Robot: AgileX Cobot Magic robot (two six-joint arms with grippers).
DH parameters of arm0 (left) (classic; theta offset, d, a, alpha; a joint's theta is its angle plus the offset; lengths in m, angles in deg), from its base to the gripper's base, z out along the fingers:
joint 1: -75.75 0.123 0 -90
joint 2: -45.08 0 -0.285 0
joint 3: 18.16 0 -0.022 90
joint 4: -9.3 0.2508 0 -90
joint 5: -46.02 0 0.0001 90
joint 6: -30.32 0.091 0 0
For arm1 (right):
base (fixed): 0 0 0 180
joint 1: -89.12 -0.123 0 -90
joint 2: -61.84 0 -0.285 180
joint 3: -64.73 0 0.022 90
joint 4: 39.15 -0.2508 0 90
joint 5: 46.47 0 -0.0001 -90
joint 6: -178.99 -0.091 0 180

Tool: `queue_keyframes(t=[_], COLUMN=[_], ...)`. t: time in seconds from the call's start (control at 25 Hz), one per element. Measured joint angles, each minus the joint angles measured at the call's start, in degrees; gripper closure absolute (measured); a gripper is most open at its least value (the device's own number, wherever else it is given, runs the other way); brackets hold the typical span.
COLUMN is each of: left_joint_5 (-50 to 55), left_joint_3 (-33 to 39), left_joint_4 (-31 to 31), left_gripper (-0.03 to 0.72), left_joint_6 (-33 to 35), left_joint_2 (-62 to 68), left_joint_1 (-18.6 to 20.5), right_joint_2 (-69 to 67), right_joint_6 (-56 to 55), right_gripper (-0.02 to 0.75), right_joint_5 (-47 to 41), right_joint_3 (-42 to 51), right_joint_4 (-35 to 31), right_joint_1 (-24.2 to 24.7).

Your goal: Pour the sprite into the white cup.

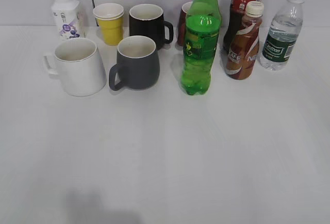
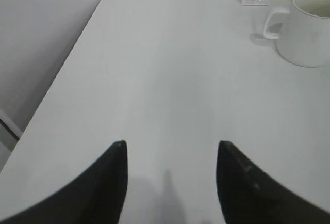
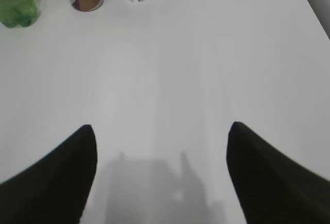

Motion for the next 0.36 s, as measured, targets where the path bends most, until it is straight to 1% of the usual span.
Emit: queue_keyframes(t=[0.36], left_joint_5=[0.0], left_joint_3=[0.0], left_joint_4=[0.0], left_gripper=[0.325], left_joint_6=[0.0], left_joint_2=[0.0], left_joint_1=[0.0], right_joint_2=[0.0], right_joint_6=[0.0], right_gripper=[0.162], right_joint_5=[0.0], right_joint_3=[0.0], right_joint_4=[0.0], right_joint_1=[0.0])
